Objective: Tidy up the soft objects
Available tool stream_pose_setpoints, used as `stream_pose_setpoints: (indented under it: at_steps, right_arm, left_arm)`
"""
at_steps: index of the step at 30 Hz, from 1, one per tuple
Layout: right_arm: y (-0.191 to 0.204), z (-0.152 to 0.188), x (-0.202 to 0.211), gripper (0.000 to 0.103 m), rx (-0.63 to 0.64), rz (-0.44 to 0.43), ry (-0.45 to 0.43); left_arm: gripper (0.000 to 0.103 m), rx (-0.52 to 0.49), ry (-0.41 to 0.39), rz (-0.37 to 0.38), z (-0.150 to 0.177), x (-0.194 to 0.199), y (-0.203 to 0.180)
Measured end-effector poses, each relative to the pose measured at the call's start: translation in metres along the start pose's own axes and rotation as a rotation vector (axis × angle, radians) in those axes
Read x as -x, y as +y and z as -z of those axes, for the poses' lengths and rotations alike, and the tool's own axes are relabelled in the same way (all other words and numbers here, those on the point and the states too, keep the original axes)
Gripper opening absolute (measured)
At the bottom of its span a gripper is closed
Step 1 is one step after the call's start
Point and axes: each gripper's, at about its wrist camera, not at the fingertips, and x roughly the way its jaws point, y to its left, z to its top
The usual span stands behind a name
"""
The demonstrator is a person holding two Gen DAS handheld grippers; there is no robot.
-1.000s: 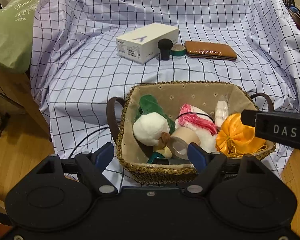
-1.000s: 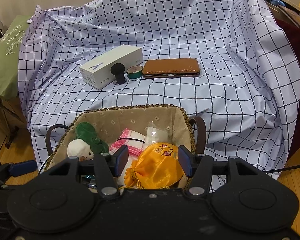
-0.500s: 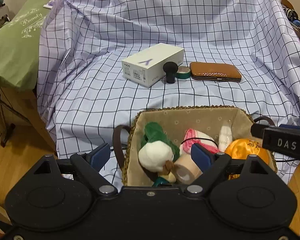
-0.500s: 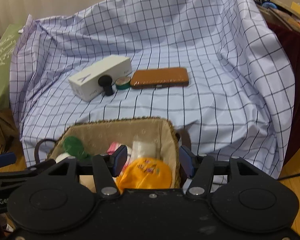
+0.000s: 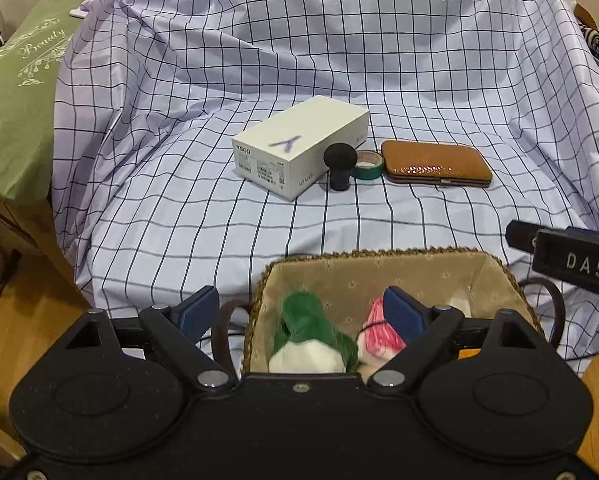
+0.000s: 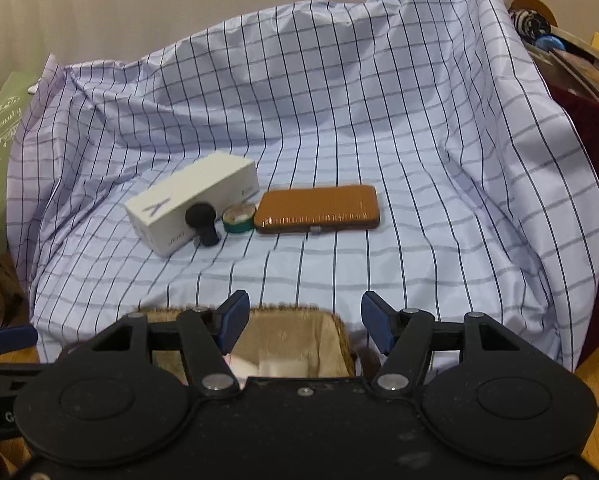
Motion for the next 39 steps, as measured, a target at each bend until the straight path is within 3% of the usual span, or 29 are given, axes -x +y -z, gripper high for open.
stream_pose_setpoints:
  at_steps: [4, 6, 7, 13, 18, 25, 32, 39]
  right_arm:
    - [0.006, -0.012, -0.009, 0.079, 0.020, 0.030, -0.076]
    - [0.009, -0.018, -0.011, 0.092, 0.030, 0.035, -0.122]
    - [0.010, -0.022, -0.013, 0.103, 0.035, 0.032, -0.150]
    - [0.022, -0.045, -0.028, 0.103, 0.061, 0.096, -0.272]
    - [0.038, -0.068, -0.065, 0.103, 0.154, 0.031, -0.148]
    - [0.066, -0.082, -0.111, 0.097, 0.248, 0.024, -0.102]
    - [0.078, -0.090, -0.162, 0.086, 0.273, 0.030, 0.012]
    - [0.086, -0.098, -0.186, 0.080, 0.263, 0.028, 0.054]
  left_arm:
    - [0.087, 0.005, 0.002, 0.000, -0.010, -0.013, 0.002]
    - [0.088, 0.004, 0.002, -0.012, -0.015, -0.020, 0.003]
    - [0.090, 0.002, 0.002, -0.018, -0.017, -0.023, 0.004]
    - [0.091, 0.003, -0.023, -0.022, -0.032, -0.039, 0.008]
    - [0.099, -0.003, -0.053, -0.036, -0.040, -0.049, 0.009]
    - [0.099, 0.013, -0.018, -0.024, -0.047, -0.069, 0.015]
    - [0.099, 0.042, 0.031, -0.027, -0.049, -0.085, 0.025]
    - [0.099, 0.058, 0.069, -0.018, -0.046, -0.094, 0.031]
